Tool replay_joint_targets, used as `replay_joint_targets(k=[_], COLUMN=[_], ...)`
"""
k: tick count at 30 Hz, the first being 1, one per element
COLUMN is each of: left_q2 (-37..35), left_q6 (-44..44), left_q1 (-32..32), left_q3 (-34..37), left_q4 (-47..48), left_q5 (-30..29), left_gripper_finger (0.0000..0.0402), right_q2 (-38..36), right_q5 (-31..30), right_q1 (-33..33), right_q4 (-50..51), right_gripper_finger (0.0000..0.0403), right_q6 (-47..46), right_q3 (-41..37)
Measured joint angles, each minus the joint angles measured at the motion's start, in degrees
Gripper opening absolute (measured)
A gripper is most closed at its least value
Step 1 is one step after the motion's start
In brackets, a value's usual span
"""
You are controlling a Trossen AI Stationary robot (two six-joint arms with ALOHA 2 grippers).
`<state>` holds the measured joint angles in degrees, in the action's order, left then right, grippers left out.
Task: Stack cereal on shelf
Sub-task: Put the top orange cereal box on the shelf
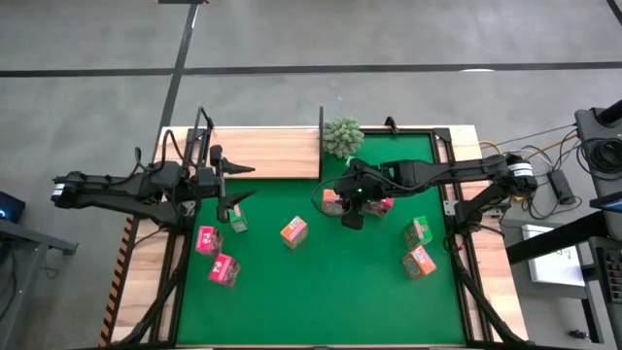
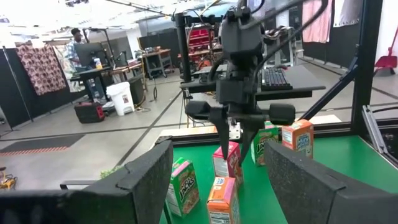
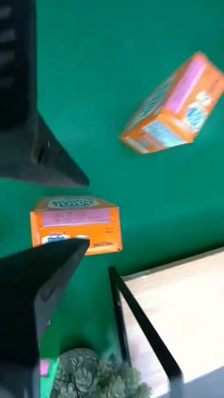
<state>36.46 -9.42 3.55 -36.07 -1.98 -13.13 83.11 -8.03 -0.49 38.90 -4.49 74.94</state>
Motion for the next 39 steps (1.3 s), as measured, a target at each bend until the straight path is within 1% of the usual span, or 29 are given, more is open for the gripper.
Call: replay_joint_targets(k=[6,10,13,16,19,23,32,39], left_q2=[0.16,0.42,0.54,0.66,0.73,0.73,0.80,0.80], left_q6=[0.86,0.89,0.90,0.91,0.93,1.40,2.45,3.30], left_q1=[0.00,0.00,0.00,0.00,0.00,0.00,0.00,0.00], left_q3=[0.04,0.07,0.07,0.09,0.09,0.09,0.15,0.20], left_q4=[0.02,0.02,0.00,-0.02,0.06,0.58,1.14,1.89], left_q5=[0.00,0.00,0.00,0.00,0.00,0.01,0.02,0.02], left_gripper_finger=[0.0236,0.0236,0.0236,0.0236,0.0236,0.0236,0.0236,0.0236], right_q2=[3.97,6.31,7.37,7.87,7.92,7.90,8.85,10.85], right_q5=[-0.90,-0.99,-0.99,-0.95,0.93,3.94,3.97,4.00], right_q1=[-1.12,-2.58,-3.90,-5.06,-5.83,-6.28,-6.30,-6.30], right_q4=[-0.53,-0.45,-0.15,-0.08,-0.48,-0.43,-0.76,-0.99], right_gripper_finger=[0.0248,0.0306,0.0331,0.0340,0.0337,0.0312,0.0234,0.0197], right_q6=[1.01,3.34,3.84,4.61,5.67,5.77,6.16,6.60], right_q3=[-0.40,-0.40,-0.41,-0.42,-0.42,-0.42,-0.40,-0.40])
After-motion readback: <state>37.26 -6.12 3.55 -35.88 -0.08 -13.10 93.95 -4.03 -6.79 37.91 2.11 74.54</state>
